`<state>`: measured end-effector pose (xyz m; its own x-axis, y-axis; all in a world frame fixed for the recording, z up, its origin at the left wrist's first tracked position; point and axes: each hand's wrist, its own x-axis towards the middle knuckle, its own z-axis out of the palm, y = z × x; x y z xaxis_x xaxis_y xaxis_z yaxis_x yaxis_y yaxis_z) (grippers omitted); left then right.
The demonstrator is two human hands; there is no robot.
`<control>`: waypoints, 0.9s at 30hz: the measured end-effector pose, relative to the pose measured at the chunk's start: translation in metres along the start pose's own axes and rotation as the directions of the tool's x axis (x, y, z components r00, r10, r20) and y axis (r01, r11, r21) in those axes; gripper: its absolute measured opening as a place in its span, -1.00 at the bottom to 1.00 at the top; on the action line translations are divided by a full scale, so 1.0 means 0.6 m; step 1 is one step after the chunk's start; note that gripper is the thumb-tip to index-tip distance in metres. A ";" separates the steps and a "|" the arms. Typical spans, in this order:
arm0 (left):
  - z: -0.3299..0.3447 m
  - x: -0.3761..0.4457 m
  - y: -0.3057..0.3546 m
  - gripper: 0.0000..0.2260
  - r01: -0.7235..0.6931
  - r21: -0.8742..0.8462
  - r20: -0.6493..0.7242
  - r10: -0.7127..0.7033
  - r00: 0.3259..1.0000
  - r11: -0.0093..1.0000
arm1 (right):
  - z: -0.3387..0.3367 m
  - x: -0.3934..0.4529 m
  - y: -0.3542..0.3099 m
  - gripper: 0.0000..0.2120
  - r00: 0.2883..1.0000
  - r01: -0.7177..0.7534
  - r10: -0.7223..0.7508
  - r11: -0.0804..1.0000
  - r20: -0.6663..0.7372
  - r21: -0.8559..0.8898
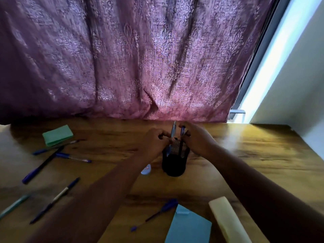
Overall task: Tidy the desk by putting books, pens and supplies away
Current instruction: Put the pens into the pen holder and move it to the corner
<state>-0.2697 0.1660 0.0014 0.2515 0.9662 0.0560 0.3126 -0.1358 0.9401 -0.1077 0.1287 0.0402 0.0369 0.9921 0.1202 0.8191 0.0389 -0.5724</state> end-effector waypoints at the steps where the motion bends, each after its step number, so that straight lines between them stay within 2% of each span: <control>1: -0.001 0.001 -0.002 -0.91 -0.006 0.023 -0.005 0.006 1.000 1.000 | 0.005 0.002 0.006 -0.60 1.000 -0.008 0.008 1.000 0.000 0.014; 7: -0.006 -0.001 0.000 -0.81 -0.045 0.150 0.001 0.045 0.999 0.988 | 0.012 0.014 0.026 -0.54 1.000 -0.017 0.018 0.999 0.022 -0.030; 11: -0.011 -0.004 -0.001 -0.85 -0.047 0.190 -0.005 0.048 0.999 0.981 | 0.019 0.011 0.029 -0.43 0.998 -0.002 0.005 0.999 0.059 -0.041; 14: -0.029 -0.010 -0.005 -0.80 -0.007 0.127 0.022 0.005 1.000 0.992 | 0.011 -0.008 0.025 -0.32 0.998 -0.025 0.022 0.998 -0.055 -0.064; 17: -0.068 -0.027 -0.007 -0.82 0.022 0.064 0.020 -0.024 1.000 0.998 | 0.001 -0.038 0.000 -0.48 0.968 0.073 -0.077 0.997 -0.240 -0.024; 19: -0.103 -0.042 -0.012 -0.85 0.067 0.063 0.017 -0.068 0.998 0.996 | -0.006 -0.062 -0.026 -0.65 0.949 0.181 -0.183 0.983 -0.258 -0.031; 21: -0.145 -0.063 -0.019 -0.91 0.102 0.057 0.019 -0.103 0.995 0.993 | -0.002 -0.088 -0.044 -0.79 0.950 0.272 -0.272 0.962 -0.154 -0.022; 23: -0.189 -0.086 -0.029 -0.93 0.122 0.103 0.009 -0.124 0.992 0.987 | 0.008 -0.113 -0.049 -0.86 0.949 0.314 -0.314 0.949 0.023 0.001; 27: -0.271 -0.140 -0.069 -0.95 0.154 0.263 -0.099 -0.132 0.986 0.952 | 0.038 -0.150 -0.043 -0.78 0.870 0.358 -0.264 0.919 0.417 -0.164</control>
<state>-0.4527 0.1263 0.0122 0.1161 0.9926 -0.0356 0.5773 -0.0382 0.8156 -0.1450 0.0413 0.0257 -0.4228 0.9025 -0.0825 0.8602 0.3709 -0.3500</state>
